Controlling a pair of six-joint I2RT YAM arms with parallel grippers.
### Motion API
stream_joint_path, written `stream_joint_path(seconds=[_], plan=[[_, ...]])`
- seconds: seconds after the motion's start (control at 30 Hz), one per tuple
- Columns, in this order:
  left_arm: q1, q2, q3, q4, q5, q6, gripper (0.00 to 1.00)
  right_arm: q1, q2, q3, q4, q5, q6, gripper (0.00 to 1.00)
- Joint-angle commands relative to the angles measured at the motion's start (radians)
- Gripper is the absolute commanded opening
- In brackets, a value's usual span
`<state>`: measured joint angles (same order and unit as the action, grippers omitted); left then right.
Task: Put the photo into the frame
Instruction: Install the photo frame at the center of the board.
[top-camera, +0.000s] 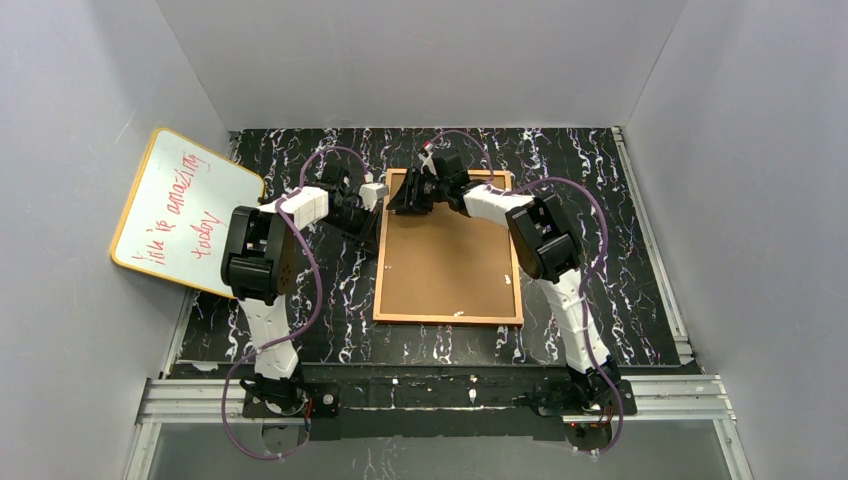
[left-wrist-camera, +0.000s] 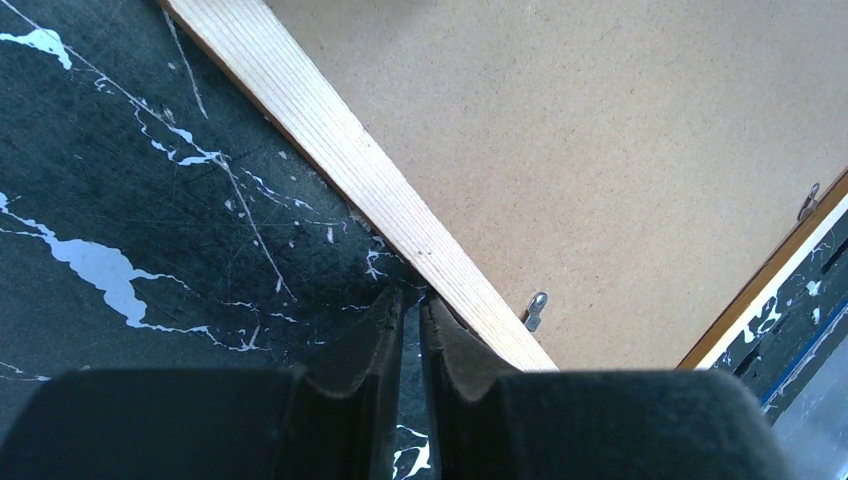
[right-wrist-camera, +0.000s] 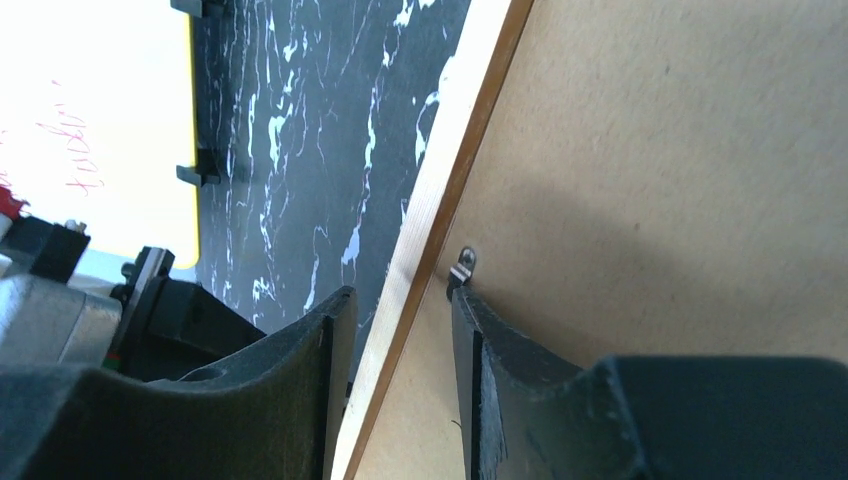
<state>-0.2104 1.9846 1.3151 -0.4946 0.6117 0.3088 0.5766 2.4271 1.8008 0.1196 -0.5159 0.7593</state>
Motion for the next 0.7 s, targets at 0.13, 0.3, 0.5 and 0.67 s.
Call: stream_joint_path(seconds=[0.13,0.3,0.5,0.67], plan=[[-0.011,-0.001,-0.015,-0.004,0.031,-0.003,0.11,0.024,-0.09,-0.125,-0.016,0.072,-0.017,0.49],[-0.011,-0.003,-0.015,-0.004,0.031,-0.003,0.11,0.024,-0.052,-0.093,-0.014,0.059,-0.002,0.49],[-0.01,-0.001,-0.016,-0.004,0.034,-0.002,0.1,0.024,-0.01,-0.033,-0.023,0.05,-0.002,0.49],[-0.012,0.002,-0.015,-0.004,0.038,-0.002,0.1,0.023,0.019,-0.004,-0.018,0.041,0.008,0.49]])
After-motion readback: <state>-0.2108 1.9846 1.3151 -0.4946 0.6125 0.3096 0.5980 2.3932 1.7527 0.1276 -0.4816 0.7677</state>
